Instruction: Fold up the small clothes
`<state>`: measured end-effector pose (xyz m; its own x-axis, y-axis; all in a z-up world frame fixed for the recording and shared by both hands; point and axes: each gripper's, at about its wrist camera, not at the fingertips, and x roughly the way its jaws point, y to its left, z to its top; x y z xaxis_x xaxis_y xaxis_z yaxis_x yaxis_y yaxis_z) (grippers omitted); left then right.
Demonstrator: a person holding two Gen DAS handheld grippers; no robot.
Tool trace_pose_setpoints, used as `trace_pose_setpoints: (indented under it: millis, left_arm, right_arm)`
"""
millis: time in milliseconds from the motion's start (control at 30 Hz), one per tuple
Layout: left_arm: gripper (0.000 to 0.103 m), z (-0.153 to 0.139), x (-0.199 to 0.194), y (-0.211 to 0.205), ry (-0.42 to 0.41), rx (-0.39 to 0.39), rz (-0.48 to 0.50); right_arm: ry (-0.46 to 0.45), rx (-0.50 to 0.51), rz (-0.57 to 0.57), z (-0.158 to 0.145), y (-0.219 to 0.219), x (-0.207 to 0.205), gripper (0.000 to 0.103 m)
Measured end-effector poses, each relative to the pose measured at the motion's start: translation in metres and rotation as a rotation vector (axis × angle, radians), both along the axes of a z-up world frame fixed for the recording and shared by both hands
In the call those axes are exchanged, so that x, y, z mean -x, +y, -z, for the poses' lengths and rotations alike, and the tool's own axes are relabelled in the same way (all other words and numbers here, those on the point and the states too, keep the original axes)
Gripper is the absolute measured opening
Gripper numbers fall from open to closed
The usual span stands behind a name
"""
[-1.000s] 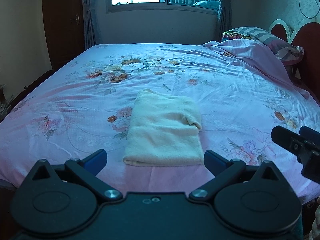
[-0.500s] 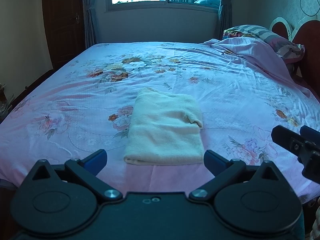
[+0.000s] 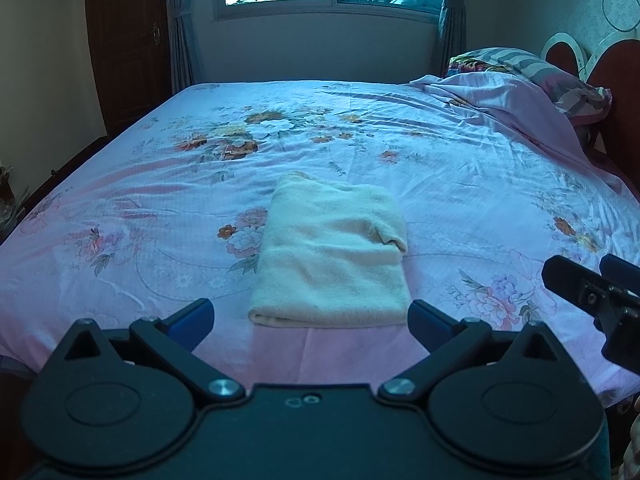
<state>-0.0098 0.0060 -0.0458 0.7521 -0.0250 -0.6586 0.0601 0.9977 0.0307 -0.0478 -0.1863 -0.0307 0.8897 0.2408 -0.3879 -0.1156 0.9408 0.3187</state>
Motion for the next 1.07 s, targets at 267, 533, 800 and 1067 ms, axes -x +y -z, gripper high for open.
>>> trace_pose_setpoints:
  millis: [267,533,800,1067]
  left_arm:
    - [0.101,0.002,-0.001,0.0,0.003,0.001,0.003]
    - [0.101,0.007,-0.007,-0.002,0.014,0.006,0.01]
    - [0.101,0.013,-0.02,-0.002,0.031,0.02,0.024]
    - [0.1,0.017,-0.049,-0.001,0.025,0.099,0.071]
  right_arm:
    - [0.005,0.001,-0.001,0.003,0.001,0.001,0.095]
    - [0.019,-0.002,-0.001,0.009,0.002,-0.002,0.095]
    - [0.038,0.0,-0.002,0.017,0.004,-0.006,0.095]
    - [0.057,-0.019,-0.016,0.025,-0.004,-0.023,0.095]
